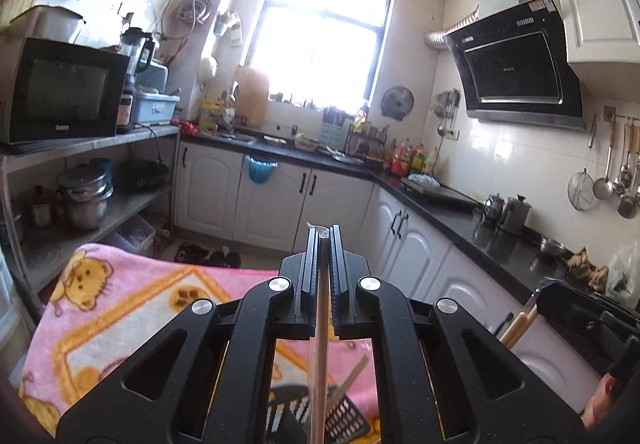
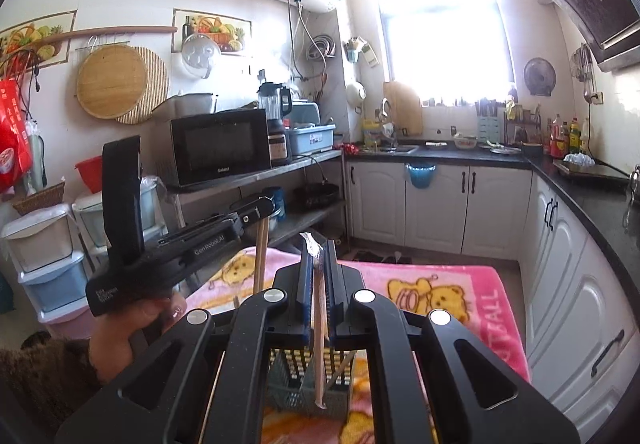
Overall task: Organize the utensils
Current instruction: 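Lift both held chopstick pairs upright and carry them above the caddy, then open both tools to release the chopsticks into the caddy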
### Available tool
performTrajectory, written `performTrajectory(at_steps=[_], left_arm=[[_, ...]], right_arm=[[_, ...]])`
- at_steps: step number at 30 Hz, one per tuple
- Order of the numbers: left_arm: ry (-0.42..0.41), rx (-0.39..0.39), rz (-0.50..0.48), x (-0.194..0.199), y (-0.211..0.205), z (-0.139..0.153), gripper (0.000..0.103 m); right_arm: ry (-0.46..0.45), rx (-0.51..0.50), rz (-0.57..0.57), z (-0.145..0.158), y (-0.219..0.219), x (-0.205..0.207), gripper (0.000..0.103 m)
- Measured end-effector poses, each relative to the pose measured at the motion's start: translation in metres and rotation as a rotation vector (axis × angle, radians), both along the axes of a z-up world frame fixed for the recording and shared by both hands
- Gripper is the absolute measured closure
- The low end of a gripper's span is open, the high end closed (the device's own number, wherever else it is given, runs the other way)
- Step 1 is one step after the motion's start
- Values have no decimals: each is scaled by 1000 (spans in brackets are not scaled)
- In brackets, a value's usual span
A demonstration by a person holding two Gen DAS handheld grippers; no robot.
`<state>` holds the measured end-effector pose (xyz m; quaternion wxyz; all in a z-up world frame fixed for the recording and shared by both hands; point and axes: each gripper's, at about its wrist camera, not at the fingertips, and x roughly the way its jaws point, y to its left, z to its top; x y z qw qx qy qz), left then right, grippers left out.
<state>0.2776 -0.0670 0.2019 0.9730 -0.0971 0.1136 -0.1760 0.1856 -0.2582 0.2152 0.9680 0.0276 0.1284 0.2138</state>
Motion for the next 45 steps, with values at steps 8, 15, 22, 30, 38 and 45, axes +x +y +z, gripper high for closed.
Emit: performTrajectory(at_steps=[8, 15, 22, 30, 38, 45], left_arm=[[-55, 9, 57, 17, -10, -11, 101], [-83, 0, 78, 22, -9, -34, 101], [-87, 14, 80, 20, -14, -55, 100], [-64, -3, 63, 21, -8, -76, 100], [1, -9, 28, 13, -1, -89, 95], [69, 0, -12, 4, 5, -93, 78]], right_arm=[[-10, 20, -3, 6, 2, 19, 97], [-1, 24, -14, -2, 6, 32, 97], [28, 32, -26, -17, 12, 44, 97], [58, 40, -44, -36, 10, 51, 97], [95, 46, -61, -57, 4, 54, 97], [146, 53, -73, -76, -4, 50, 97]])
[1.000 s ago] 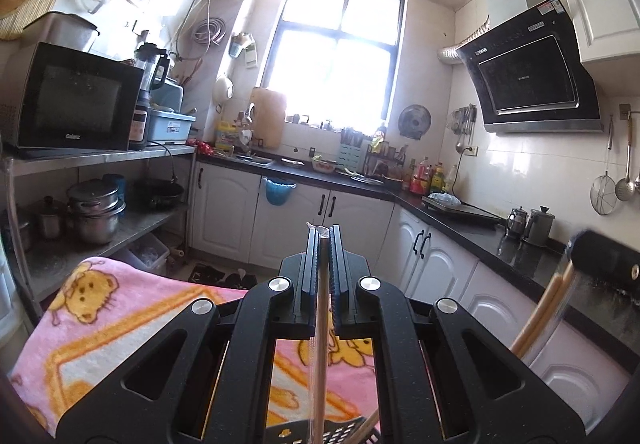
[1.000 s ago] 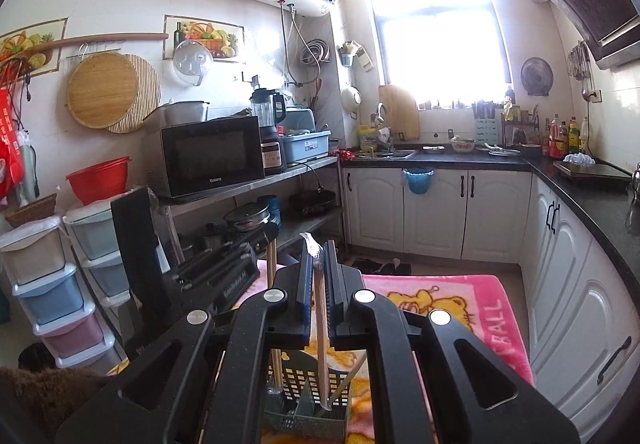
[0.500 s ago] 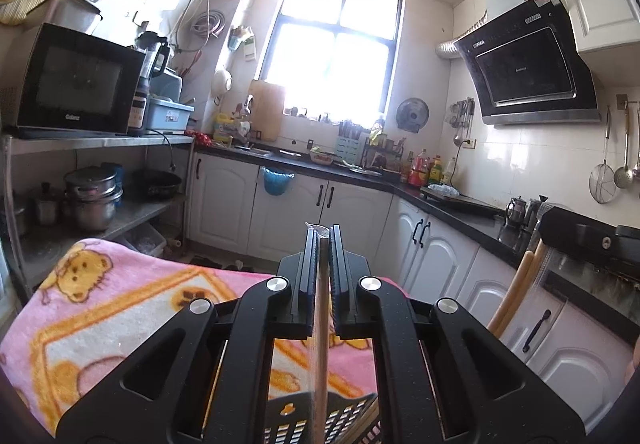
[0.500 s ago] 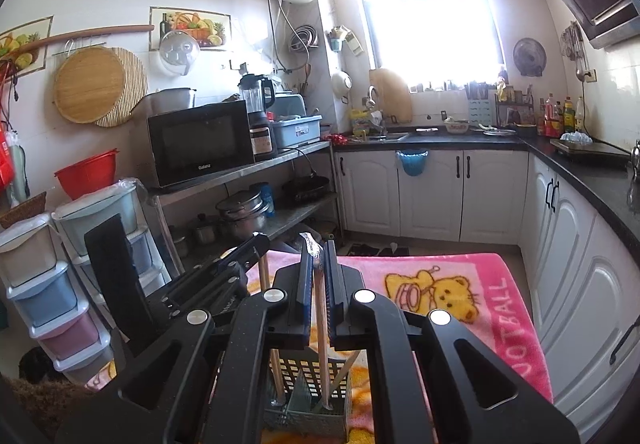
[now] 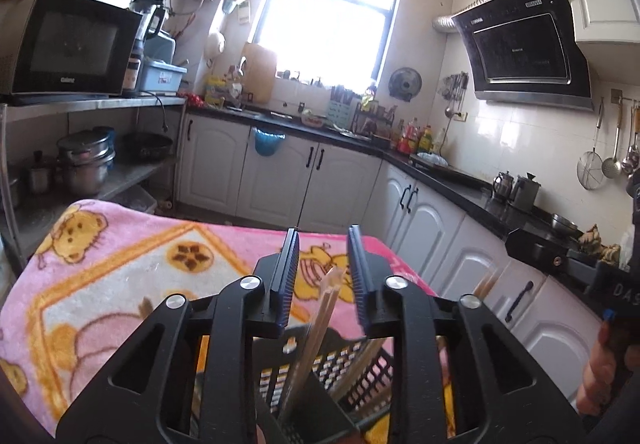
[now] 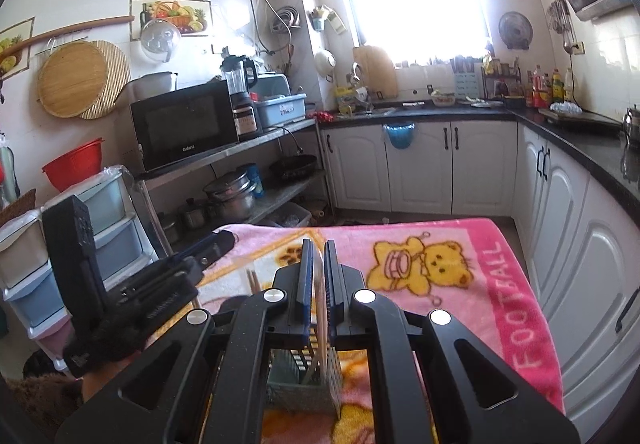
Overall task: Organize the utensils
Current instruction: 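Open both tools to release the chopsticks into the caddy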
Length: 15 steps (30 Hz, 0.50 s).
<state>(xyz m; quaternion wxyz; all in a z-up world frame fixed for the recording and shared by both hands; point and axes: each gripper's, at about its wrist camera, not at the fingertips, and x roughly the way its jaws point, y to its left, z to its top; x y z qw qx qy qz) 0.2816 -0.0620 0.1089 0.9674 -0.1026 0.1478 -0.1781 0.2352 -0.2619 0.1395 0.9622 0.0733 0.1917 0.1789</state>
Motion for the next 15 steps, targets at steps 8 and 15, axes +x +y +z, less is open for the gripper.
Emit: performTrajectory(at_steps=[8, 15], left_arm=[[55, -4, -12, -17, 14, -5, 63], [90, -8, -7, -32, 26, -9, 50]], right_arm=[[31, -4, -16, -11, -10, -11, 89], [44, -33, -28, -20, -13, -24, 78]])
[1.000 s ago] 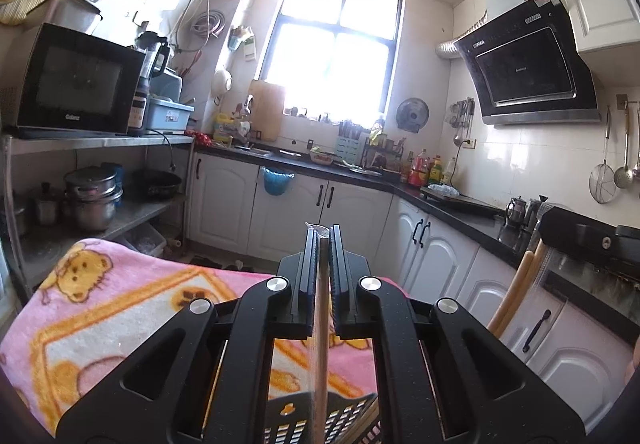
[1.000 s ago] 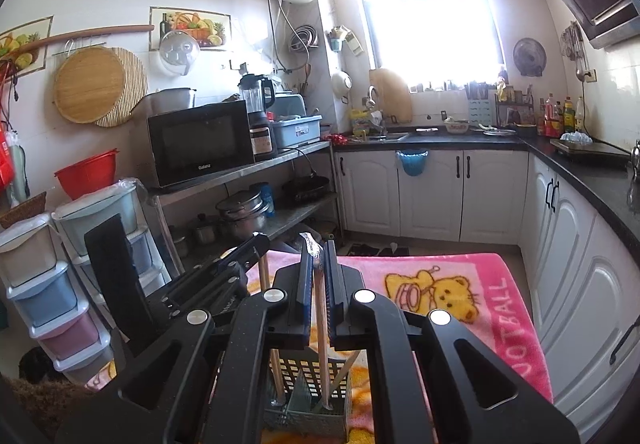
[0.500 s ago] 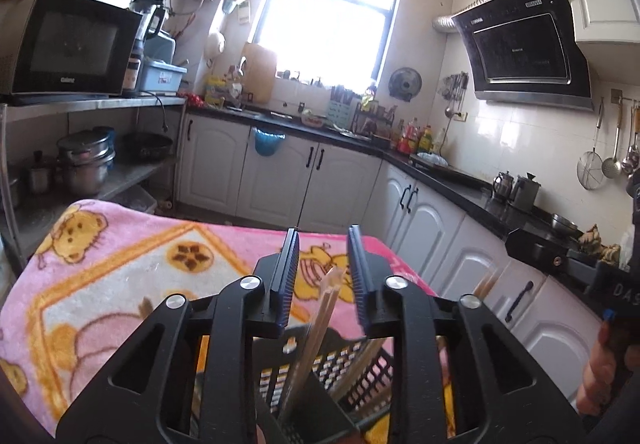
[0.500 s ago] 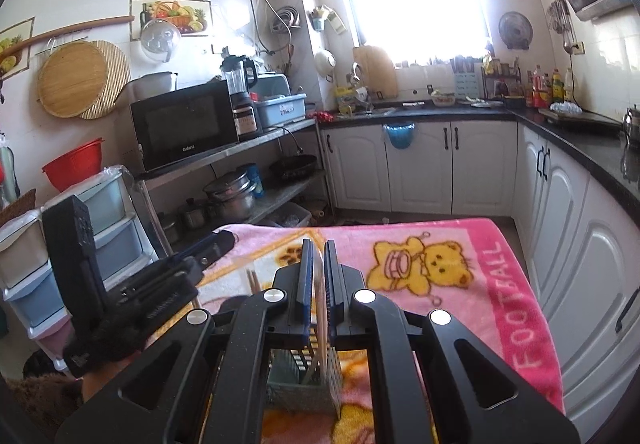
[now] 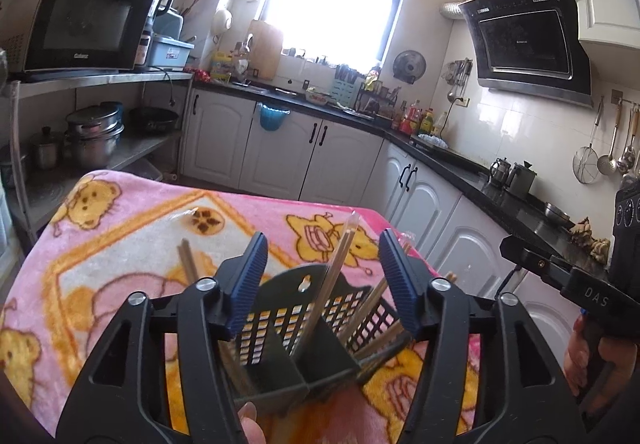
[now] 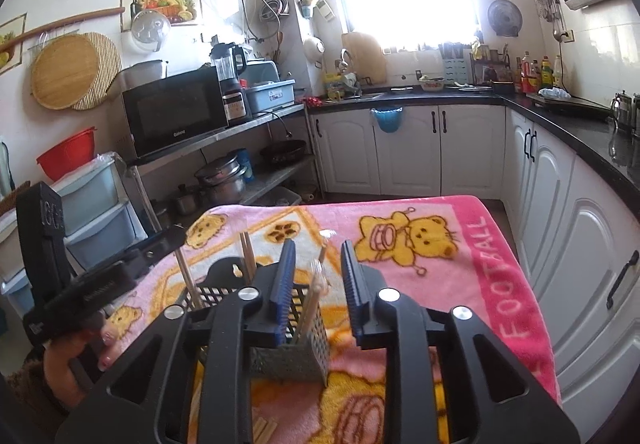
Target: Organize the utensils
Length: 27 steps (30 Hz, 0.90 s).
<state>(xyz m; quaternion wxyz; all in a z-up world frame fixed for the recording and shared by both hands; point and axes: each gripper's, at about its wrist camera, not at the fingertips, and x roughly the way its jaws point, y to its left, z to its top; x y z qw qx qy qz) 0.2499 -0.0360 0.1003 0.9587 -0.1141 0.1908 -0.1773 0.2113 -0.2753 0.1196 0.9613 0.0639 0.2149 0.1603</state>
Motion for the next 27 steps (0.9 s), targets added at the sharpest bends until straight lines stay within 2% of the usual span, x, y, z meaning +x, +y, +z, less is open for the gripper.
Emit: performTrajectory(at_steps=[5, 13, 19, 27], left_arm=[[14, -14, -1, -10, 8, -5, 43], [24, -49, 3, -26, 20, -11, 25], [11, -41, 6, -39, 23, -12, 12], [20, -41, 2, -55, 26, -17, 10]], right_arm=[[10, -7, 2, -5, -1, -9, 72], [6, -28, 9, -11, 2, -25, 62], [5, -51, 23, -15, 9, -37, 56], [26, -62, 45, -27, 11, -52, 51]])
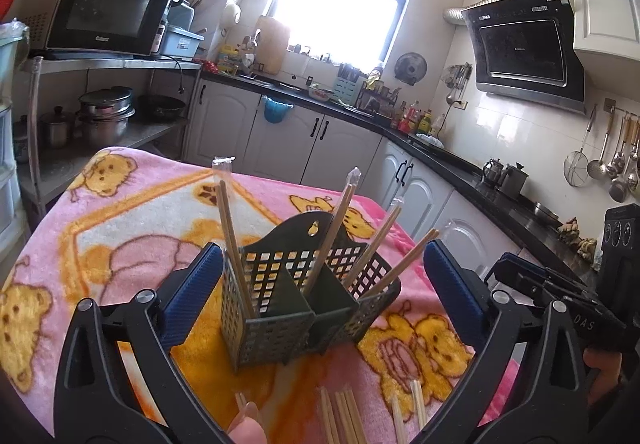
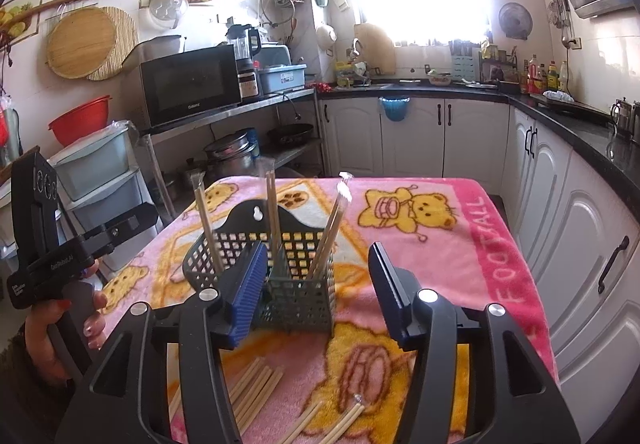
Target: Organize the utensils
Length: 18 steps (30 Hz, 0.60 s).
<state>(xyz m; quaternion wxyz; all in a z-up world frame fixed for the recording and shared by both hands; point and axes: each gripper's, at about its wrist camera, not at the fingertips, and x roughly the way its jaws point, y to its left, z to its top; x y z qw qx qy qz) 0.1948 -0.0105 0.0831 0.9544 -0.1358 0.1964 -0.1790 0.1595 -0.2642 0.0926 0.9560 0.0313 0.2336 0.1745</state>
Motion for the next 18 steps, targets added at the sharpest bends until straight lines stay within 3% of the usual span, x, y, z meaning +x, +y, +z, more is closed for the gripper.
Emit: performTrajectory(at_steps=[18], left_arm=[[56, 24, 24, -20, 11, -18, 10]], right_arm=[[67, -54, 42, -32, 16, -20, 51]])
